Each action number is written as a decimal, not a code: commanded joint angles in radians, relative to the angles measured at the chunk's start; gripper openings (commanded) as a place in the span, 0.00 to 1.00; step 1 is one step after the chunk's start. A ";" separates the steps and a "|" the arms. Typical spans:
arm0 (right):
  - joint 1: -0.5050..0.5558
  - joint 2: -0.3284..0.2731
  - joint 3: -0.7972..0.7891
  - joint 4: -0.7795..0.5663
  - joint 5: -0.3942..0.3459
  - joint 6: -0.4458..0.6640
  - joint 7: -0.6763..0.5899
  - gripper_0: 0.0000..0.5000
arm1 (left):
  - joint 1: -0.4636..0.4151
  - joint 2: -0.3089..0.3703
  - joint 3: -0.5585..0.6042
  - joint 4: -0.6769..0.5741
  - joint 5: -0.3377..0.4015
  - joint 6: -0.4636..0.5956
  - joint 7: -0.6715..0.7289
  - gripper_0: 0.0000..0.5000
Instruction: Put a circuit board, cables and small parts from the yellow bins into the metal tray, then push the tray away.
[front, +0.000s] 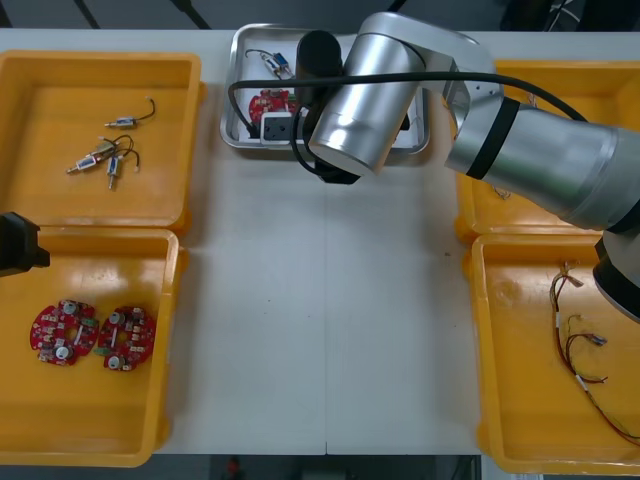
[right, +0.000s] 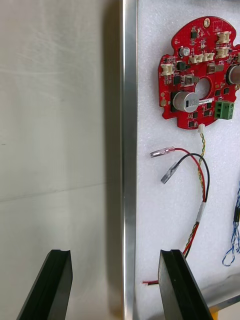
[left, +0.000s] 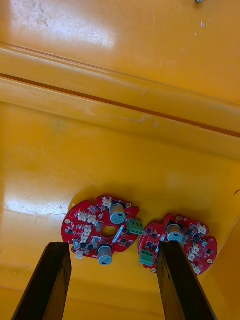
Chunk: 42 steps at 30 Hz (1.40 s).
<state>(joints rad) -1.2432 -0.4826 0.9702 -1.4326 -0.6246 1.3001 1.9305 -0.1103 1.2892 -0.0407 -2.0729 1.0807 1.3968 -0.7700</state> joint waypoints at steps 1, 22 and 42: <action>-0.016 -0.064 -0.111 -0.131 -0.064 0.094 -0.010 1.00 | 0.014 0.048 0.018 -0.004 0.007 -0.008 -0.031 1.00; 0.396 -0.367 -0.439 -0.749 -0.161 0.390 -0.562 1.00 | 0.014 0.048 0.018 -0.004 0.007 -0.008 -0.031 1.00; 0.869 -0.499 -0.963 -0.856 -0.333 0.469 -0.751 1.00 | 0.014 0.048 0.018 -0.004 0.007 -0.008 -0.031 1.00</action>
<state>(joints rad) -0.4352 -0.9343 0.0914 -2.2717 -0.9418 1.7621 1.1988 -0.1100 1.2896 -0.0407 -2.0709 1.0810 1.3954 -0.7700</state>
